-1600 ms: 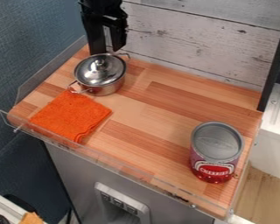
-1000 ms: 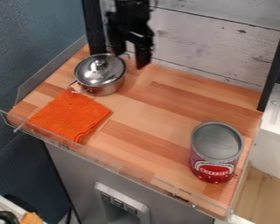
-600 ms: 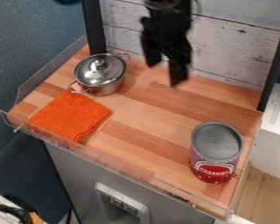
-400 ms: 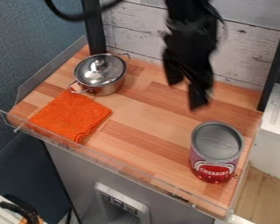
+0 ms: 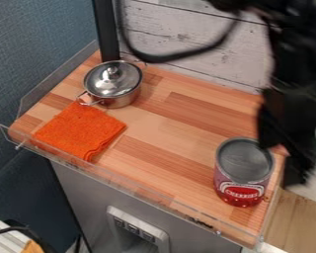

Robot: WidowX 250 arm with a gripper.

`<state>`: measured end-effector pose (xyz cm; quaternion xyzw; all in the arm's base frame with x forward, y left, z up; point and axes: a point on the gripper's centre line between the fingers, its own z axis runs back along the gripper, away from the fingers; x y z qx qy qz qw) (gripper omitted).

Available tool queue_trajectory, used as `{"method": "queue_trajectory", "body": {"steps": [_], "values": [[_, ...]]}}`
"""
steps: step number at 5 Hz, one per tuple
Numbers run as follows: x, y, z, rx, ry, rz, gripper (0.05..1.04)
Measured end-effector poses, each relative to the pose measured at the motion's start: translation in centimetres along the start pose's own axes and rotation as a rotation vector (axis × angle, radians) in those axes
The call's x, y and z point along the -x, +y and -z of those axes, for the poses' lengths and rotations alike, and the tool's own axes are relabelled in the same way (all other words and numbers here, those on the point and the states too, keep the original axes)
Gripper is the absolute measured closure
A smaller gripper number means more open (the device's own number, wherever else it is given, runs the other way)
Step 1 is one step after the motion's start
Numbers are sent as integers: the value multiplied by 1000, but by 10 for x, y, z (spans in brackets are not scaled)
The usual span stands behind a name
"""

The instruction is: Move the can beside the orange towel

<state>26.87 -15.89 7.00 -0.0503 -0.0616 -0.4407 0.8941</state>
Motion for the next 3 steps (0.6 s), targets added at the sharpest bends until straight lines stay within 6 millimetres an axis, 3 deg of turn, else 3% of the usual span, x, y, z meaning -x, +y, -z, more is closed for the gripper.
{"method": "queue_trajectory", "body": {"steps": [1, 2, 3], "values": [[-31, -32, 8, 15, 1, 79, 82], [-33, -31, 21, 25, 27, 85, 82], [-23, -12, 21, 36, 37, 19, 82]]}}
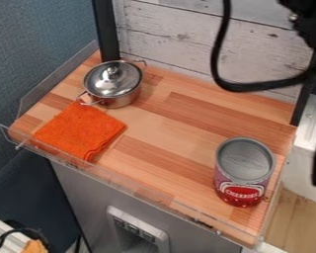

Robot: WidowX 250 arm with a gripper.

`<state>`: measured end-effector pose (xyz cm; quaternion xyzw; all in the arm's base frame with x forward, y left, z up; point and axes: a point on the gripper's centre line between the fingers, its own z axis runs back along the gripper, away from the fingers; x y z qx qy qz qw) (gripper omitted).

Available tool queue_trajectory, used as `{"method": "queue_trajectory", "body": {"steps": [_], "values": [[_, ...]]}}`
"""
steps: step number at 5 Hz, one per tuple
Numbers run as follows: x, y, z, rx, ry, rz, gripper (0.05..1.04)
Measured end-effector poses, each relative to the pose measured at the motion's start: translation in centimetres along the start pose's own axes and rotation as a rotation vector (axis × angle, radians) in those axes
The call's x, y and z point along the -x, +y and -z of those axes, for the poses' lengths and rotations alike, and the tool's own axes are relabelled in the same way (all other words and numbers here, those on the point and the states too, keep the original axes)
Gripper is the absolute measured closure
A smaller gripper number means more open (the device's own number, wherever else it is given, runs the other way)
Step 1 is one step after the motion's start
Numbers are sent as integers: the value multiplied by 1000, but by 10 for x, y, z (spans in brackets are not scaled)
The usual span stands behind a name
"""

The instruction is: Move the can beside the orange towel

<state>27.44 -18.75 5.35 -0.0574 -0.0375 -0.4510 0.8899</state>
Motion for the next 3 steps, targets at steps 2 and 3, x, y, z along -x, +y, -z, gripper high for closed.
{"method": "queue_trajectory", "body": {"steps": [2, 3], "values": [[40, 43, 3, 68, 63, -155, 82], [66, 59, 5, 115, 132, -204, 82]]}}
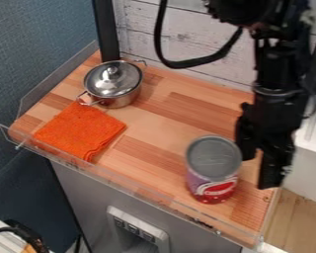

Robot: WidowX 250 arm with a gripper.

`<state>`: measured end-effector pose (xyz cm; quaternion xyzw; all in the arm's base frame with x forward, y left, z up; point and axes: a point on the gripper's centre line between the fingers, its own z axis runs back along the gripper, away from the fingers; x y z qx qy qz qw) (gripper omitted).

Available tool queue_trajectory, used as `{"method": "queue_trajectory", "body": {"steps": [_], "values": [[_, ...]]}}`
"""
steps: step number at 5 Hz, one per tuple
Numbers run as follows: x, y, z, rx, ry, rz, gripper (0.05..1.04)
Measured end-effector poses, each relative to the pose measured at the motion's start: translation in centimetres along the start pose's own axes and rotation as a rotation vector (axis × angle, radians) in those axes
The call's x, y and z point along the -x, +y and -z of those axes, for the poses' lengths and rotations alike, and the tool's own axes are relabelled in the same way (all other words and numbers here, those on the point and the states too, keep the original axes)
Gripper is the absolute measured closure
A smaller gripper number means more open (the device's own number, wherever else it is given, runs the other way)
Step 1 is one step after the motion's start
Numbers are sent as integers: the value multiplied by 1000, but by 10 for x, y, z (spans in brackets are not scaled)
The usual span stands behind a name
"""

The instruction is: Move the can beside the orange towel

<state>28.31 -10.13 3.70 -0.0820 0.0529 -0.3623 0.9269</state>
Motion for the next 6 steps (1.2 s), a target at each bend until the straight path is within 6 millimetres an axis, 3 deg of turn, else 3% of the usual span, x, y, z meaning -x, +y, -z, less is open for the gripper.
{"method": "queue_trajectory", "body": {"steps": [3, 4, 5, 6], "values": [[87, 56, -5, -48, 164, -6, 82], [107, 79, -6, -114, 179, -23, 82], [116, 94, -9, -128, 140, -113, 82], [102, 96, -8, -104, 14, -154, 82]]}}
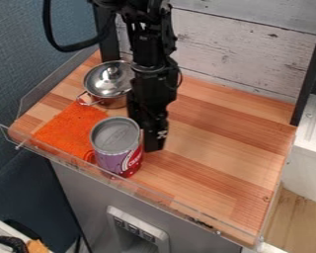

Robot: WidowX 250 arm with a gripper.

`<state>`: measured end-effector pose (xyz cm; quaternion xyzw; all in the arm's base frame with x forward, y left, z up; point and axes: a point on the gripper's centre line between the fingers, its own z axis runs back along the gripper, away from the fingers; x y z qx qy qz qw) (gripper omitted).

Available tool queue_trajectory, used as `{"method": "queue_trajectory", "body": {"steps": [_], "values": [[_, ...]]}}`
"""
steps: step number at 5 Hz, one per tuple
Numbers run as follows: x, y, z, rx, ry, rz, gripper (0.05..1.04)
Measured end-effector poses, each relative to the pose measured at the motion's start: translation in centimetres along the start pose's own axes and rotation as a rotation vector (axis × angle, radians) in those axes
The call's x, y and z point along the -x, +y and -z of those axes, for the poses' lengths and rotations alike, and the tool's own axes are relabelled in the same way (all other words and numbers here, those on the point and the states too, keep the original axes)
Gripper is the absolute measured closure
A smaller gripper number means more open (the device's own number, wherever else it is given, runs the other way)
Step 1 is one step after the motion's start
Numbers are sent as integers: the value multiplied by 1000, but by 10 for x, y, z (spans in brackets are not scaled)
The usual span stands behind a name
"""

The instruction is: Move the can beside the orange towel

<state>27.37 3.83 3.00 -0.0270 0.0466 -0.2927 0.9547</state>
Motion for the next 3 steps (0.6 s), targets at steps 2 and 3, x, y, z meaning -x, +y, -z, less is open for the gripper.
{"method": "queue_trajectory", "body": {"steps": [2, 3], "values": [[-47, -8, -29, -52, -173, -202, 82], [-45, -6, -38, -75, -184, -330, 82]]}}
